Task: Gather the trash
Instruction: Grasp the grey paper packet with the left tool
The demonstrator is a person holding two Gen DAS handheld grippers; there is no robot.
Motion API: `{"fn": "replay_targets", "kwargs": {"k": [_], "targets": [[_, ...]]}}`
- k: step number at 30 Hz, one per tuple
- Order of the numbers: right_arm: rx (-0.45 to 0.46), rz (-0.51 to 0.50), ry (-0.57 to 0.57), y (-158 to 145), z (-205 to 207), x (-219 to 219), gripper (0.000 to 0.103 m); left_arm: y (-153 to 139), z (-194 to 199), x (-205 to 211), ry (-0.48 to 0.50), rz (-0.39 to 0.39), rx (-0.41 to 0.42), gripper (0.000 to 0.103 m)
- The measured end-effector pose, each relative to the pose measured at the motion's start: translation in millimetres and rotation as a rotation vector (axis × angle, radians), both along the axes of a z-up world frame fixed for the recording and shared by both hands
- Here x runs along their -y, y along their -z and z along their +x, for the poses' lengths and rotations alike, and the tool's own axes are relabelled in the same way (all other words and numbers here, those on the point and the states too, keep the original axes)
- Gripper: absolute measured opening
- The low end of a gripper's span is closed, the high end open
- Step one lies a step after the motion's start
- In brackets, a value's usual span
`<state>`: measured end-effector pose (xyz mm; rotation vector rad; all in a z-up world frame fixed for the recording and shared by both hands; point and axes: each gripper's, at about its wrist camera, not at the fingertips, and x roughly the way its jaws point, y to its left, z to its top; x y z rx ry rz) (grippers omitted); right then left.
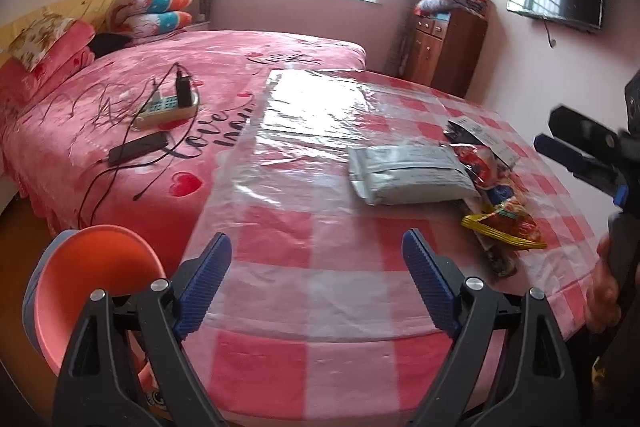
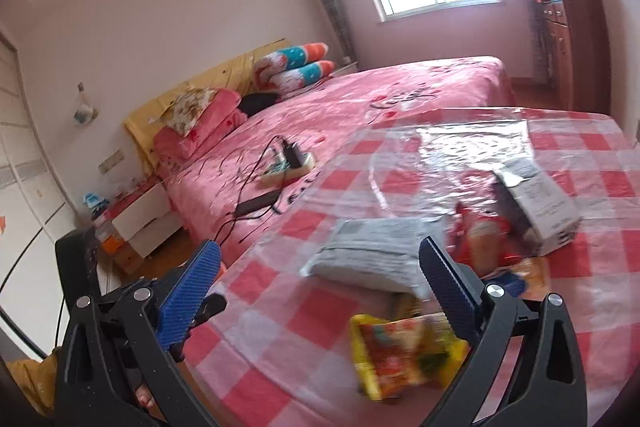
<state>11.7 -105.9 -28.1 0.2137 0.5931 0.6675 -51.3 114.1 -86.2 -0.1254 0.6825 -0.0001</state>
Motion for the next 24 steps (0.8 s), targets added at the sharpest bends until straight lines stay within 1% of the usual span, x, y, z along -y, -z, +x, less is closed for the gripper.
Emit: {"fn": "replay_targets", "kwargs": {"k": [6, 9, 15, 19, 21, 24], "targets": [[-0.031, 0.016, 0.128, 9, 20, 49, 0.098, -3, 7, 32, 0.069, 0.015, -0.026, 0.088], [-0.073, 0.04, 0.192, 18, 32, 80, 0.098, -4, 10, 51, 0.117, 0.024, -0.04, 0.088], [-0.124, 0.066, 0.289, 31, 49, 126, 0.098, -6, 15, 83, 0.196, 0.022, -0.052, 0.088], [-0.173, 0.097, 0.322, 42, 59, 151, 0.098, -11, 20, 105, 0.26, 0.022, -0.056, 0.088], [-0.191, 0.114, 0.319, 46, 62, 158, 0.098, -12, 28, 111, 0.292, 0.001, -0.082, 0.088], [-0.225, 0.127, 0.292, 54, 68, 161, 0.098, -16, 40, 115, 0.312, -0.027, -0.098, 0.088]]}}
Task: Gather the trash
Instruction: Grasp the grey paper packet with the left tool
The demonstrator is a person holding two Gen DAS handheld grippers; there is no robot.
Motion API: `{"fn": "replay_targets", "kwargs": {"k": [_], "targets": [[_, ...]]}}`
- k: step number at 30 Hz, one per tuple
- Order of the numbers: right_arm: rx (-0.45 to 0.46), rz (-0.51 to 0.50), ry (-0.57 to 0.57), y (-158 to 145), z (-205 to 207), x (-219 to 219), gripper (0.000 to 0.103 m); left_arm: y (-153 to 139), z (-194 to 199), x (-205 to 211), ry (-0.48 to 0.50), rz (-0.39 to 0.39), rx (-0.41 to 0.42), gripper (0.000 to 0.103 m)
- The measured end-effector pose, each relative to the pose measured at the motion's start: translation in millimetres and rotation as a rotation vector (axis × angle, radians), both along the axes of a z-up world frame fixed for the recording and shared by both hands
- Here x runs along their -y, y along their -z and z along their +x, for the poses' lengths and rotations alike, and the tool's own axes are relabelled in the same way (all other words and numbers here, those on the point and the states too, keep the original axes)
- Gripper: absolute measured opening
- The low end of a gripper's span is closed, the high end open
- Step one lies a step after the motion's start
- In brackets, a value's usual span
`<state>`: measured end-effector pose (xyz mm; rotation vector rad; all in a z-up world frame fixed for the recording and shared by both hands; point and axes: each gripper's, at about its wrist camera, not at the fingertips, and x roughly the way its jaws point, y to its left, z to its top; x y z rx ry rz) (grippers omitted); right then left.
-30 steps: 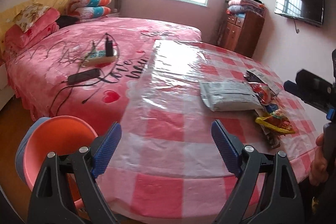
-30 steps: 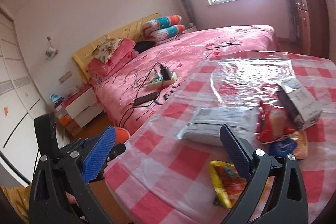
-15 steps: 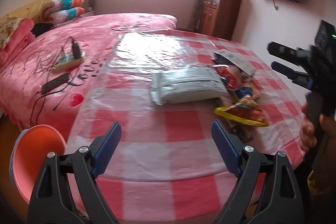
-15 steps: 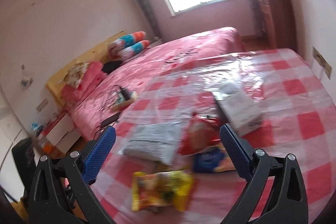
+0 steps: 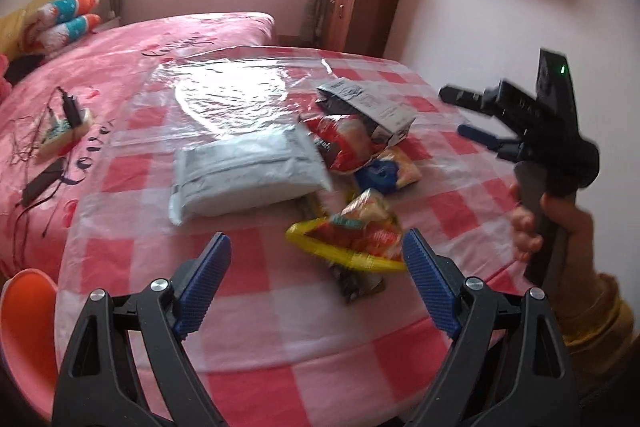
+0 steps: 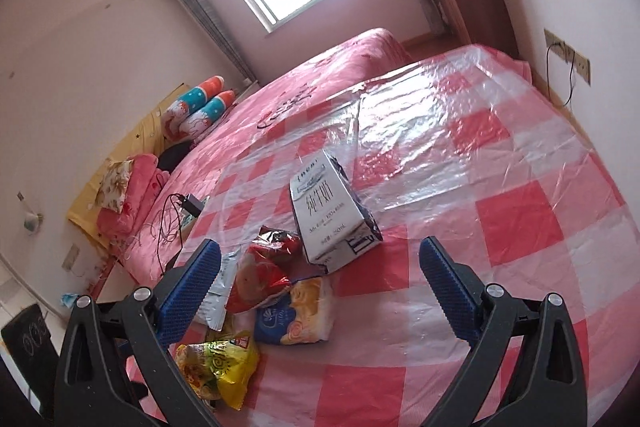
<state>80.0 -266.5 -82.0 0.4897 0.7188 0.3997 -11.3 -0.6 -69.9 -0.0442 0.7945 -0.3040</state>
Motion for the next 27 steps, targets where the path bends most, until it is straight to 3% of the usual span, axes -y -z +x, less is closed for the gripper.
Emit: {"fn": "replay_targets", "kwargs": {"k": [4, 9, 16, 21, 27], "targets": [[-0.027, 0.015, -0.049, 6, 7, -8, 0.098, -5, 27, 3, 0.042, 0.018, -0.06, 0.088], [-0.049, 0.01, -0.06, 12, 14, -14, 0.098, -1, 49, -14, -0.004, -0.195, -0.182, 0.088], [-0.069, 0.039, -0.053, 19, 24, -8, 0.098, 27, 75, -36, -0.122, -0.372, -0.317, 0.088], [-0.079, 0.045, -0.053, 21, 28, -7, 0.098, 43, 105, -46, -0.206, -0.397, -0.346, 0.088], [-0.095, 0.034, -0.067, 23, 29, -9, 0.098, 40, 148, -51, -0.28, -0.324, -0.306, 0.088]]}}
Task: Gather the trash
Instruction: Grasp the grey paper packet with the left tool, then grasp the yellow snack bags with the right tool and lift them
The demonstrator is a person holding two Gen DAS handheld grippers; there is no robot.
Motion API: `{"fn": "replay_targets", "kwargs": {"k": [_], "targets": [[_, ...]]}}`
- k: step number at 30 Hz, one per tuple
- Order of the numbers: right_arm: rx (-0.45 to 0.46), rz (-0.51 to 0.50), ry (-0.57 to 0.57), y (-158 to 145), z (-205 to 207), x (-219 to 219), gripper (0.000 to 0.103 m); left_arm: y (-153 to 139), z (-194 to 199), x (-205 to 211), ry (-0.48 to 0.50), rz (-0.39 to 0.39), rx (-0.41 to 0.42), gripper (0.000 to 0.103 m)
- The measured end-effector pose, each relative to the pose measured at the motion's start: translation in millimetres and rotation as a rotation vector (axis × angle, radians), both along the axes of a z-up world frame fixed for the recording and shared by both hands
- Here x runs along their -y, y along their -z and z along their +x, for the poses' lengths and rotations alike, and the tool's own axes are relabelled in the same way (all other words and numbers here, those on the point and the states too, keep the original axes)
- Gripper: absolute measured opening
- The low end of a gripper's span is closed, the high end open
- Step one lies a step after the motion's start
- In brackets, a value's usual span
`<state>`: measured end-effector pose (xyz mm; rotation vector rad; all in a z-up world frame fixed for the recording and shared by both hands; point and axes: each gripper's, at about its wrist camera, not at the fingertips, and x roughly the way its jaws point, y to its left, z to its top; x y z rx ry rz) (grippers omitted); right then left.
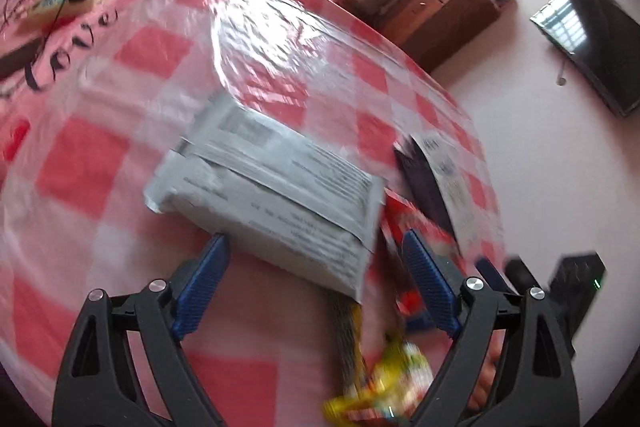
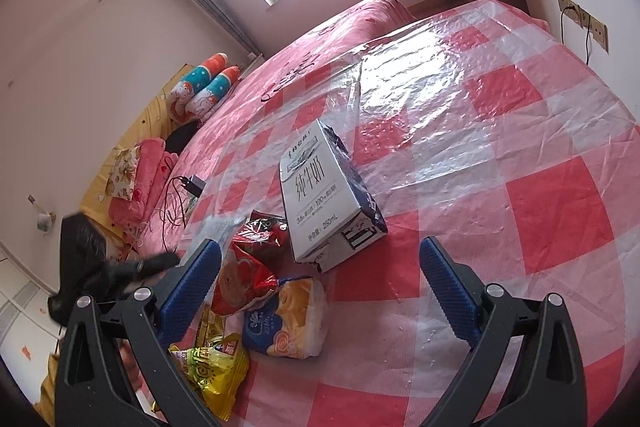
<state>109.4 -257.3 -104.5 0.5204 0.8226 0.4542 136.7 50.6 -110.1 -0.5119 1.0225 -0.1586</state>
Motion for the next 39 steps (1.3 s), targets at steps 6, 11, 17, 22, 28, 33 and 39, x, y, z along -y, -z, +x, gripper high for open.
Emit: {"fn": "replay_targets", "kwargs": {"k": [6, 11, 17, 22, 28, 33, 39], "targets": [[-0.009, -0.041, -0.019, 0, 3, -11, 0.098, -3, 45, 13, -0.016, 0.093, -0.033, 0.088], [-0.01, -0.041, -0.016, 1, 3, -11, 0.098, -4, 69, 24, -0.021, 0.123, -0.051, 0.088], [-0.021, -0.029, -0.019, 3, 3, -7, 0.098, -1, 87, 29, -0.042, 0.167, -0.079, 0.088], [-0.024, -0.03, -0.025, 4, 6, -8, 0.098, -5, 109, 38, -0.058, 0.225, -0.116, 0.088], [-0.024, -0.017, -0.023, 5, 7, -5, 0.098, -4, 137, 66, 0.0, 0.382, -0.162, 0.088], [-0.027, -0.007, -0.023, 6, 8, -2, 0.098, -1, 150, 82, 0.025, 0.462, -0.179, 0.093], [-0.031, -0.023, -0.043, 7, 10, -7, 0.098, 14, 144, 85, 0.034, 0.475, -0.202, 0.097]]}}
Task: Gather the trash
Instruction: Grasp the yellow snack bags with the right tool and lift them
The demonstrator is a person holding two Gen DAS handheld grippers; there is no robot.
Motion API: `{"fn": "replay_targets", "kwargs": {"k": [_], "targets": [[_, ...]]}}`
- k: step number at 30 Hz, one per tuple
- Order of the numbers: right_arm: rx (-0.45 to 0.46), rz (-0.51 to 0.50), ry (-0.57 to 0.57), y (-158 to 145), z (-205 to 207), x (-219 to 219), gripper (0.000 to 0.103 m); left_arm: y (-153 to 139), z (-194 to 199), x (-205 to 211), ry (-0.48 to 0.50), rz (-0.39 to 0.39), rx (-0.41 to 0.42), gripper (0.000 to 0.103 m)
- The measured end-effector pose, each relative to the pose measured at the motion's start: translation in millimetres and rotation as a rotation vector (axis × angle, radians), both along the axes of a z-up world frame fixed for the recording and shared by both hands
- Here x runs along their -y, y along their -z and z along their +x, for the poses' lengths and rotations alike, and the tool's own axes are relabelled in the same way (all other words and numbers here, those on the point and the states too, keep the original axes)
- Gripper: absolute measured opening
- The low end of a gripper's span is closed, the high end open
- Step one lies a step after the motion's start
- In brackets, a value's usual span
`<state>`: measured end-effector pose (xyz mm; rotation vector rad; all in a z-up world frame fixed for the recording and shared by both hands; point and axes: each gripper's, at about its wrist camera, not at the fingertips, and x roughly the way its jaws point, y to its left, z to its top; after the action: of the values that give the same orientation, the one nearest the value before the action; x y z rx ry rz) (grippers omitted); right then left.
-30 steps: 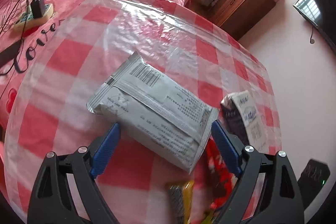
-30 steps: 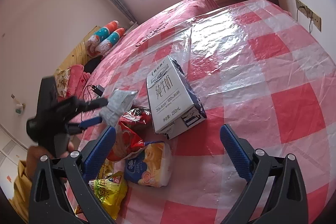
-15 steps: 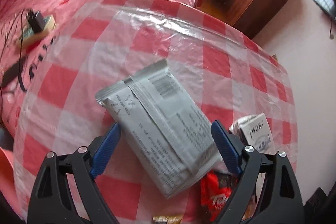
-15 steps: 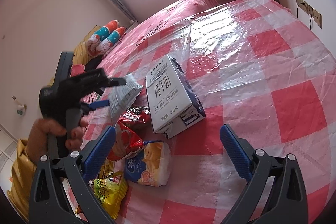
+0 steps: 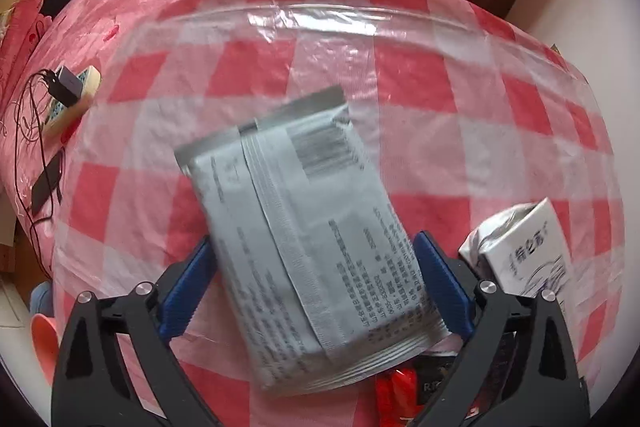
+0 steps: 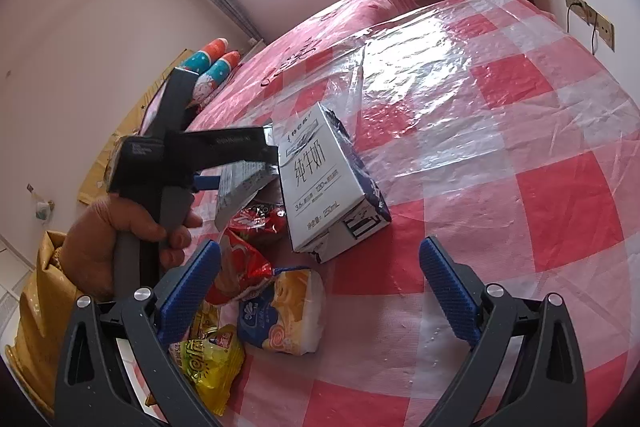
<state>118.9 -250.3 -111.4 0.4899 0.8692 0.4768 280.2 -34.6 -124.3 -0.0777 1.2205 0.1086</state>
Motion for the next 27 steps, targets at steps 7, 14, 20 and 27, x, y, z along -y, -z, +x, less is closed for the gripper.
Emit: {"fn": "replay_targets", "kwargs": {"k": [7, 14, 20, 27], "targets": [[0.007, -0.101, -0.082, -1, -1, -27, 0.098, -2, -17, -5, 0.016, -0.012, 0.065, 0.088], [0.037, -0.148, -0.142, -2, -4, -45, 0.097, -6, -44, -21, 0.031, -0.074, 0.114, 0.085], [0.062, -0.174, -0.172, -3, -8, -56, 0.096, -11, -74, -43, 0.028, -0.136, 0.15, 0.084], [0.07, -0.224, -0.188, -2, -11, -66, 0.086, -18, -108, -63, 0.049, -0.152, 0.182, 0.084]]}}
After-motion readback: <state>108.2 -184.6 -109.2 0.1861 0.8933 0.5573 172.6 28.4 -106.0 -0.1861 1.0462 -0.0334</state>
